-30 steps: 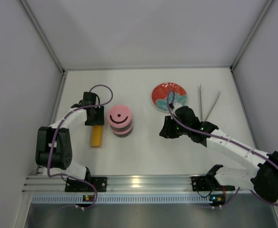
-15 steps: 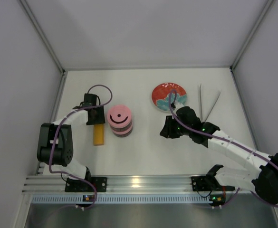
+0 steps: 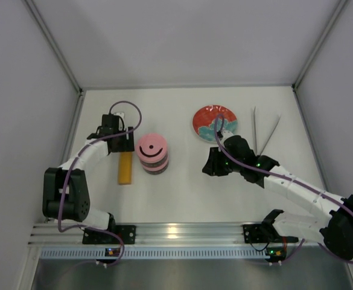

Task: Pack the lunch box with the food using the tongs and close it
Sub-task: Place the utensil box at the center of the board, then reset both arms

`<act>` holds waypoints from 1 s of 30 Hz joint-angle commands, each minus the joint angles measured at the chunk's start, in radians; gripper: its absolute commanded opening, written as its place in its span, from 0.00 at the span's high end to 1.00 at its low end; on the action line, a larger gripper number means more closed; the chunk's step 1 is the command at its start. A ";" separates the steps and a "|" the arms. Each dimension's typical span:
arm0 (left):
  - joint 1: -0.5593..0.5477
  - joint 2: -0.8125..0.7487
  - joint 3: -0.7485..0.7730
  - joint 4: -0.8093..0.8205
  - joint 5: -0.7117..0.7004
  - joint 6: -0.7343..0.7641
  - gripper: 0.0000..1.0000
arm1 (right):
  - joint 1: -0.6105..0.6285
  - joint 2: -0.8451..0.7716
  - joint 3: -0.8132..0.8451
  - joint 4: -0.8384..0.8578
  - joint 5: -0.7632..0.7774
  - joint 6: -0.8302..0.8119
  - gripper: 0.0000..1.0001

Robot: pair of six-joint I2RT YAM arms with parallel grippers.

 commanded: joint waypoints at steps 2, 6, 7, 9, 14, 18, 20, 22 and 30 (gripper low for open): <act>-0.002 -0.065 0.050 -0.037 0.028 0.026 0.20 | -0.019 -0.013 0.003 0.028 0.006 -0.011 0.66; 0.018 -0.074 0.123 -0.141 -0.035 0.065 0.19 | -0.027 -0.008 0.016 0.019 0.027 -0.022 0.66; 0.037 -0.079 0.155 -0.150 -0.050 0.102 0.19 | -0.032 -0.005 0.026 0.005 0.037 -0.029 0.64; 0.064 -0.099 0.175 -0.149 -0.084 0.140 0.18 | -0.053 0.006 0.039 -0.012 0.063 -0.038 0.51; 0.202 -0.122 0.203 -0.159 -0.173 0.259 0.12 | -0.140 0.045 0.100 -0.098 0.156 -0.060 0.11; 0.326 -0.137 0.163 -0.181 -0.206 0.299 0.05 | -0.246 0.073 0.140 -0.162 0.220 -0.081 0.03; 0.409 -0.145 0.142 -0.195 -0.209 0.315 0.03 | -0.291 0.081 0.145 -0.181 0.242 -0.091 0.03; 0.477 -0.159 0.097 -0.192 -0.215 0.323 0.03 | -0.309 0.084 0.141 -0.182 0.255 -0.107 0.02; 0.548 -0.234 -0.056 -0.172 -0.222 0.303 0.01 | -0.316 0.093 0.112 -0.120 0.230 -0.134 0.02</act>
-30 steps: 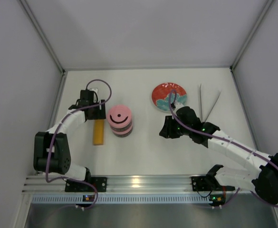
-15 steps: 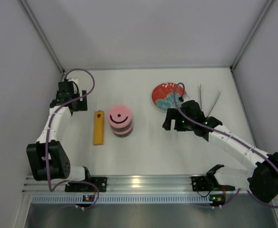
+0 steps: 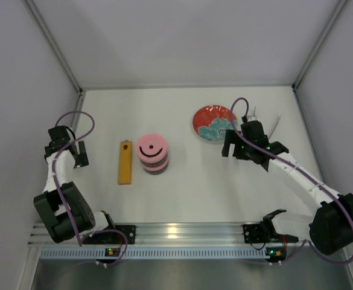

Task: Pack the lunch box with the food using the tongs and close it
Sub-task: Reset both arms

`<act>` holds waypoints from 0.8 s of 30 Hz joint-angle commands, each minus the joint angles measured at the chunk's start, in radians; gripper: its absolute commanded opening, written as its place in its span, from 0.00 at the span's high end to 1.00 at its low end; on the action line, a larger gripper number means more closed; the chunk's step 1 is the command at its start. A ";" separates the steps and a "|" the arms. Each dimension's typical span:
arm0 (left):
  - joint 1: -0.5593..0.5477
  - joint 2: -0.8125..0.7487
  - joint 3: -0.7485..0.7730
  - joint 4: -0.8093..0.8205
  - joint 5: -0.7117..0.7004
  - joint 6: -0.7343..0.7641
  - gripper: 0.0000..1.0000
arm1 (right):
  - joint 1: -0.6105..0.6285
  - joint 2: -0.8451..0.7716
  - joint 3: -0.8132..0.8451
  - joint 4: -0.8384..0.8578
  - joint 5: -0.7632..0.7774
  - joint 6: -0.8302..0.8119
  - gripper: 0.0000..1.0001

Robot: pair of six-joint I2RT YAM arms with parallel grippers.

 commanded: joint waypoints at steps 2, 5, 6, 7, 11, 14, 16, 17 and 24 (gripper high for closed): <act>0.002 -0.086 -0.063 0.019 -0.016 -0.015 0.01 | -0.013 0.021 0.024 0.013 -0.001 -0.035 0.02; 0.000 -0.103 -0.097 0.019 -0.032 -0.047 0.01 | -0.012 0.049 0.040 0.002 -0.007 -0.055 0.02; 0.002 -0.115 -0.103 0.025 -0.033 -0.053 0.01 | -0.012 0.056 0.049 0.000 -0.003 -0.063 0.02; 0.000 -0.122 -0.106 0.025 -0.036 -0.052 0.01 | -0.013 0.064 0.052 0.003 -0.003 -0.064 0.02; 0.002 -0.154 -0.123 0.044 -0.043 -0.047 0.01 | -0.012 0.075 0.055 0.026 -0.010 -0.069 0.02; 0.000 -0.161 -0.126 0.044 -0.053 -0.050 0.01 | -0.013 0.087 0.053 0.040 -0.016 -0.069 0.02; 0.000 -0.169 -0.128 0.045 -0.058 -0.050 0.01 | -0.013 0.093 0.053 0.048 -0.021 -0.072 0.02; 0.002 -0.172 -0.129 0.044 -0.053 -0.050 0.01 | -0.012 0.095 0.055 0.051 -0.024 -0.074 0.02; 0.002 -0.183 -0.132 0.044 -0.046 -0.046 0.01 | -0.012 0.099 0.044 0.095 -0.036 -0.080 0.03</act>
